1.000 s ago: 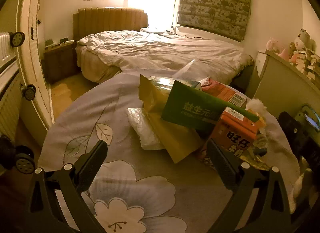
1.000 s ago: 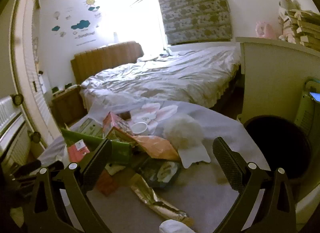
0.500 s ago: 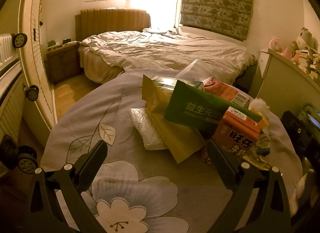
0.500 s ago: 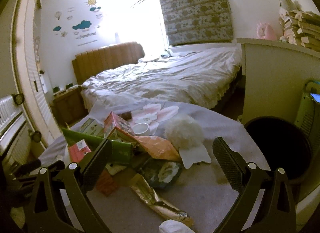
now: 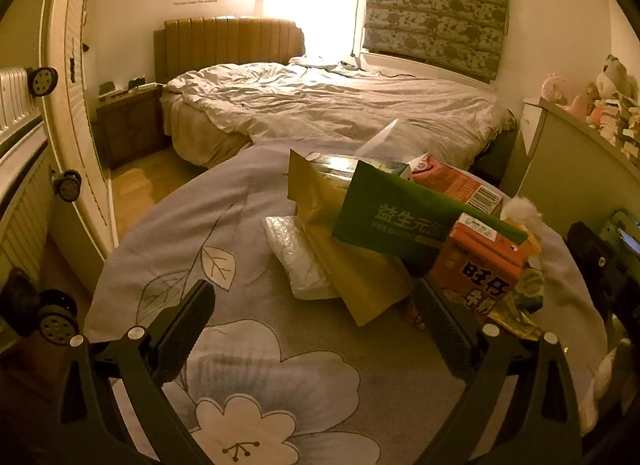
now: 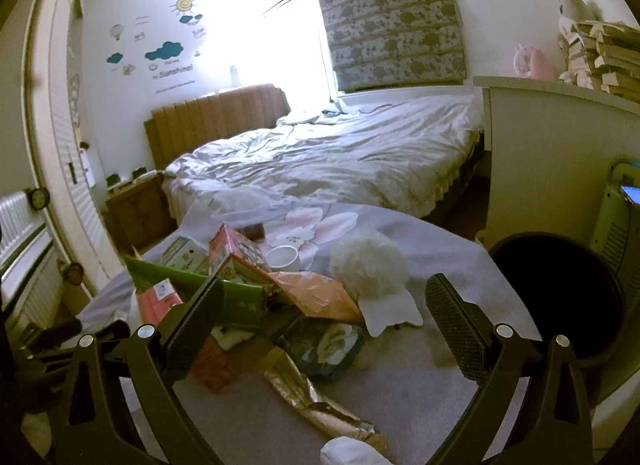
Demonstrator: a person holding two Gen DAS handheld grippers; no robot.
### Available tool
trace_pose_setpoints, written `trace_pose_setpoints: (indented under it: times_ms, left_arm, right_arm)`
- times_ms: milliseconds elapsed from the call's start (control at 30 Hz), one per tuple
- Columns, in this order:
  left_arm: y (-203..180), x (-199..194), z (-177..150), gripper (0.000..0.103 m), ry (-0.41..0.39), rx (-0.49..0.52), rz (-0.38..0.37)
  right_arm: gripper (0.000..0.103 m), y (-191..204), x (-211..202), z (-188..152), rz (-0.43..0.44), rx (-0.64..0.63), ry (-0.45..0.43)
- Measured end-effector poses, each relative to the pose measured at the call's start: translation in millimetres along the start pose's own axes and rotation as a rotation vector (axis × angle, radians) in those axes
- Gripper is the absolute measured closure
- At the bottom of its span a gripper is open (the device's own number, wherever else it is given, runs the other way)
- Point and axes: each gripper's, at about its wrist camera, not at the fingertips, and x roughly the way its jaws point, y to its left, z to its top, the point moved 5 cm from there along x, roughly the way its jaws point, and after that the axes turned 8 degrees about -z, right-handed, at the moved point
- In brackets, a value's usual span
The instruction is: Collect trash
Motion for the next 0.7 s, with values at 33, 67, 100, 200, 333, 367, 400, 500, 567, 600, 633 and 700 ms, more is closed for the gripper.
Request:
trace_pose_setpoints:
  times_ms: [33,67,100,200,333,367,400,500,567,600,633,700]
  left_arm:
    - [-0.3,0.0,0.0,0.005,0.000,0.001,0.001]
    - [-0.6,0.0,-0.1,0.005,0.000,0.002,0.002]
    - [-0.8,0.0,-0.1,0.005,0.000,0.002,0.002]
    - [1.4,-0.3,0.2,0.005,0.002,-0.004,0.000]
    - [1.9,-0.1,0.2,0.005,0.002,-0.003,-0.001]
    - [2.0,-0.2,0.2,0.005,0.002,-0.003,-0.002]
    - [2.0,-0.3,0.2,0.005,0.002,-0.002,-0.001]
    - [2.4,-0.1,0.2,0.005,0.003,-0.003,-0.002]
    - [2.6,-0.1,0.5,0.005,0.003,-0.003,-0.001]
    - [2.8,-0.2,0.6,0.005,0.003,-0.002,-0.001]
    - [2.8,-0.2,0.6,0.005,0.003,-0.002,-0.001]
    - [2.7,-0.1,0.5,0.005,0.003,-0.002,-0.001]
  right_arm:
    - [0.004,-0.2,0.0,0.0,0.000,0.000,0.000]
    - [0.004,-0.4,0.0,0.0,0.000,0.000,0.000]
    - [0.004,-0.1,0.1,-0.1,0.000,0.000,0.000]
    - [0.004,-0.1,0.2,-0.3,0.000,0.001,0.000]
    - [0.004,-0.7,-0.1,-0.3,0.001,0.002,0.000]
    - [0.004,-0.3,0.1,-0.3,0.001,0.001,0.000]
    - [0.004,-0.7,0.0,-0.3,0.001,0.002,0.000]
    - [0.004,-0.5,0.2,-0.3,0.001,0.002,-0.001]
    - [0.004,-1.0,0.1,-0.3,0.001,0.002,-0.001]
    - [0.004,-0.6,0.2,-0.3,0.001,0.002,-0.001]
    - [0.004,-0.9,0.1,-0.3,0.001,0.002,-0.001]
    - [0.004,-0.9,0.2,-0.3,0.001,0.002,-0.001]
